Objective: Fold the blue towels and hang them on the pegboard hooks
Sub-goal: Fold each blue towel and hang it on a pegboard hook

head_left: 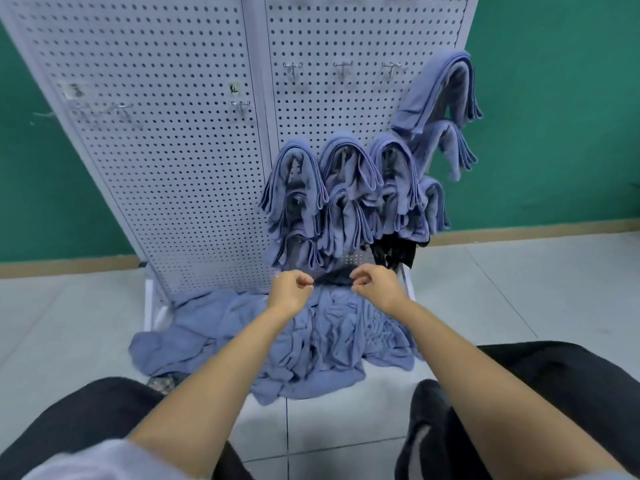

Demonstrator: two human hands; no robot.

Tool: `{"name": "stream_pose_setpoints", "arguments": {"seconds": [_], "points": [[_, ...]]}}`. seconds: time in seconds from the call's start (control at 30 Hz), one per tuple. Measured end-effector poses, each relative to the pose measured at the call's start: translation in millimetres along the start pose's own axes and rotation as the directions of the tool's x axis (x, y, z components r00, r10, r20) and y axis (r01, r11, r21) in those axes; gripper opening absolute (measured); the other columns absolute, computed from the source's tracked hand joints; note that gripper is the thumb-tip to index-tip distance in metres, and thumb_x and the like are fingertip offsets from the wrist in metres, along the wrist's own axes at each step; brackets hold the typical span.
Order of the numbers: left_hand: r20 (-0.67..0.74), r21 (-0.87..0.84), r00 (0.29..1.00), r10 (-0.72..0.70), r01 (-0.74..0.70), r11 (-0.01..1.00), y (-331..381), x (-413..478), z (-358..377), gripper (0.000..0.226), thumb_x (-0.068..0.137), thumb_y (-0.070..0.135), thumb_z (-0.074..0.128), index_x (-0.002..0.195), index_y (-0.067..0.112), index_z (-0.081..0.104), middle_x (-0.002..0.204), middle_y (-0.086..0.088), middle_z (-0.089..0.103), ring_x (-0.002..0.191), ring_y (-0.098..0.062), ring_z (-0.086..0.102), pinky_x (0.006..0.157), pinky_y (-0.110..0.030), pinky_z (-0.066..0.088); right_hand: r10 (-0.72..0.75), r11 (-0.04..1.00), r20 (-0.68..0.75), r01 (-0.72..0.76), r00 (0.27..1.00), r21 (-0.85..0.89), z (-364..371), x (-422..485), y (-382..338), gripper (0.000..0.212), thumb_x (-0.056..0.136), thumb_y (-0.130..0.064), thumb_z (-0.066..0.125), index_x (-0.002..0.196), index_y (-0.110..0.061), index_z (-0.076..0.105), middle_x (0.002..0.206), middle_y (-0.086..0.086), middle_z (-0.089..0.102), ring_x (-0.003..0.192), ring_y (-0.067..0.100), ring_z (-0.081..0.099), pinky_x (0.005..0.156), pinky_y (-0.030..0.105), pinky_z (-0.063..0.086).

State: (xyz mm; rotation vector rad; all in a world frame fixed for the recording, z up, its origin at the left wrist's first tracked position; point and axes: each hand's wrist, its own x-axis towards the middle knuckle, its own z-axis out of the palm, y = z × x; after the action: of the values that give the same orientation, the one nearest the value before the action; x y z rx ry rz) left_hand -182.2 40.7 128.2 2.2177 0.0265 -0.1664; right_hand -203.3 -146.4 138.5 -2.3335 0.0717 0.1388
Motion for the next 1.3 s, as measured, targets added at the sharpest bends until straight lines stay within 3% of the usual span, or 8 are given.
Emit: {"name": "stream_pose_setpoints", "arguments": {"seconds": [0.27,0.4,0.6,0.73,0.87,0.97,1.1,1.3], "points": [[0.119,-0.022,0.966,-0.229,0.233,0.972,-85.6,27.9,61.6,0.02,0.089,-0.005,0.052,0.099,-0.002,0.068,0.108,-0.018,0.067,0.107,-0.032,0.061,0.094,-0.035,0.048,0.107,0.994,0.129,-0.102,0.986,-0.05,73.2,40.1,72.7,0.025,0.098,-0.009,0.046,0.117,-0.002,0.061,0.121,0.015,0.061,0.105,0.027,0.058,0.088,0.028,0.047],[0.158,-0.011,0.942,-0.297,0.303,0.953,-108.4,49.0,104.5,0.021,0.087,-0.004,0.053,0.098,-0.004,0.07,0.107,-0.018,0.07,0.101,-0.027,0.063,0.09,-0.028,0.045,0.179,0.984,0.159,-0.174,0.971,-0.047,96.6,69.0,109.2,0.023,0.093,-0.004,0.05,0.11,-0.002,0.064,0.113,0.012,0.066,0.097,0.024,0.061,0.079,0.023,0.046],[0.239,0.073,0.91,-0.338,0.331,0.941,-128.1,91.8,156.8,0.014,0.086,0.001,0.058,0.077,0.005,0.069,0.096,-0.02,0.069,0.093,-0.026,0.064,0.086,-0.03,0.046,0.232,0.973,0.201,-0.226,0.952,-0.051,124.7,120.5,157.4,0.027,0.089,0.0,0.044,0.08,-0.022,0.06,0.083,0.008,0.063,0.085,0.035,0.065,0.073,0.042,0.055],[0.271,0.125,0.881,-0.386,0.366,0.922,-145.7,116.5,191.5,0.037,0.087,0.009,0.057,0.052,0.011,0.048,0.084,-0.029,0.063,0.084,-0.033,0.063,0.072,-0.038,0.044,0.24,0.97,0.205,-0.228,0.949,-0.079,133.8,146.2,164.4,0.023,0.089,0.002,0.046,0.099,-0.006,0.065,0.09,0.012,0.065,0.078,0.022,0.058,0.064,0.023,0.046],[0.288,0.137,0.86,-0.42,0.398,0.907,-150.9,127.5,209.2,0.041,0.089,0.017,0.058,0.052,0.005,0.049,0.084,-0.029,0.066,0.087,-0.035,0.063,0.063,-0.038,0.037,0.202,0.979,0.255,-0.191,0.946,-0.065,140.2,165.5,175.3,0.023,0.092,0.004,0.049,0.11,0.001,0.063,0.101,0.01,0.06,0.097,0.021,0.057,0.088,0.027,0.048],[0.173,0.069,0.895,-0.41,0.405,0.912,-154.7,130.4,215.5,0.042,0.09,0.013,0.056,0.05,0.019,0.045,0.06,-0.008,0.054,0.072,-0.02,0.053,0.055,-0.027,0.028,0.191,0.982,0.278,-0.181,0.942,-0.061,139.7,168.2,178.6,0.026,0.092,0.005,0.05,0.115,0.001,0.061,0.111,0.013,0.06,0.106,0.024,0.057,0.095,0.027,0.047],[-0.001,-0.122,0.938,-0.347,0.344,0.931,-137.5,129.8,199.5,0.016,0.093,0.006,0.054,0.08,0.01,0.063,0.074,-0.003,0.06,0.075,-0.017,0.053,0.062,-0.023,0.035,0.169,0.986,0.313,-0.162,0.935,-0.049,131.3,164.6,171.3,0.039,0.091,0.006,0.047,0.126,-0.007,0.058,0.115,0.015,0.061,0.105,0.031,0.059,0.085,0.022,0.046],[0.057,-0.221,0.988,-0.144,0.153,0.963,-88.1,118.0,150.7,0.026,0.097,0.007,0.05,0.074,0.018,0.057,0.07,0.003,0.053,0.074,-0.014,0.048,0.059,-0.011,0.037,0.02,0.998,0.293,-0.003,0.956,-0.059,96.8,147.0,129.9,0.036,0.089,0.005,0.05,0.121,-0.008,0.061,0.093,0.006,0.058,0.084,0.019,0.053,0.075,0.021,0.045]]}}
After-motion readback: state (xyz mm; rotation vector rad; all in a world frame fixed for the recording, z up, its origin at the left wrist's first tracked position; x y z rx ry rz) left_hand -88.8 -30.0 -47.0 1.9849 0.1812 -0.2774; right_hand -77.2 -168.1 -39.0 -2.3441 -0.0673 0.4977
